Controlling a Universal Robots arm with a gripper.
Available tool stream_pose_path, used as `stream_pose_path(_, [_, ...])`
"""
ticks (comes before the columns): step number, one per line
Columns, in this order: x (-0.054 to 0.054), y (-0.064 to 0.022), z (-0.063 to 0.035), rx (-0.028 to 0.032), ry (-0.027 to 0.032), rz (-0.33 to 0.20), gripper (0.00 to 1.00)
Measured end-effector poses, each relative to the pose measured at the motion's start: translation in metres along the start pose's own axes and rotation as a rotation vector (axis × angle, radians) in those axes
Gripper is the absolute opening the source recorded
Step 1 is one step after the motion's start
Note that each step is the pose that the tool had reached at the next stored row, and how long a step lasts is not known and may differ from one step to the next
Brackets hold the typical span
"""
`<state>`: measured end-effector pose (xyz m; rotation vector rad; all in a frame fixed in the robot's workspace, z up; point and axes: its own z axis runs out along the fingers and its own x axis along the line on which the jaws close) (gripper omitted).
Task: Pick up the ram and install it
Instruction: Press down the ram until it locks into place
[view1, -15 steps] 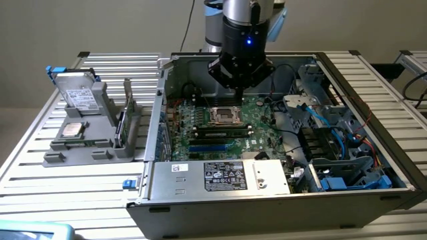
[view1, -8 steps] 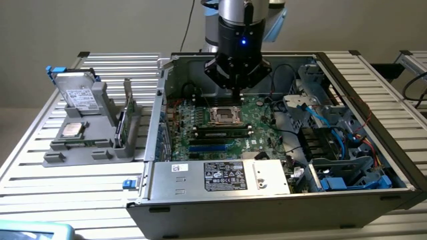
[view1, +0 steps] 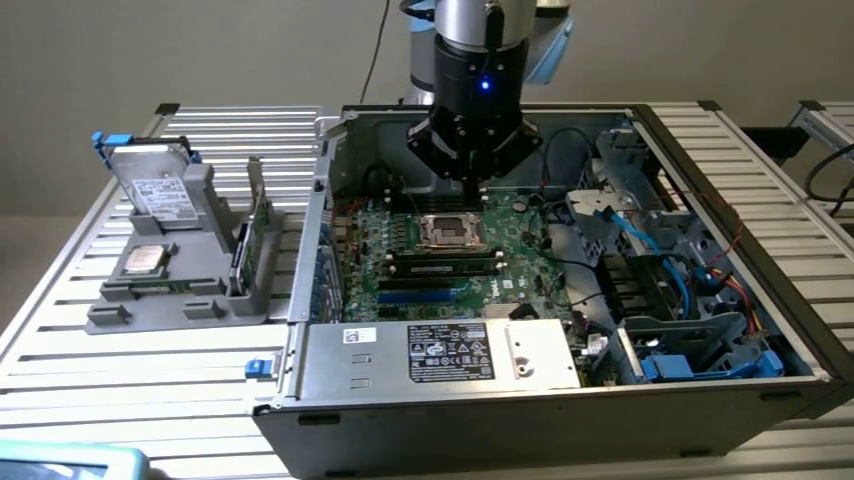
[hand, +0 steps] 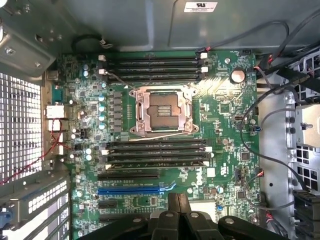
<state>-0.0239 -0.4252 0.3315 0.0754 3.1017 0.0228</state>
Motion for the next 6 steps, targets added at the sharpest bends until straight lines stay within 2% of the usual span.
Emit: stream_pose_path(6, [0.0, 0.0, 0.0001, 0.0088, -0.0004, 0.0, 0.11])
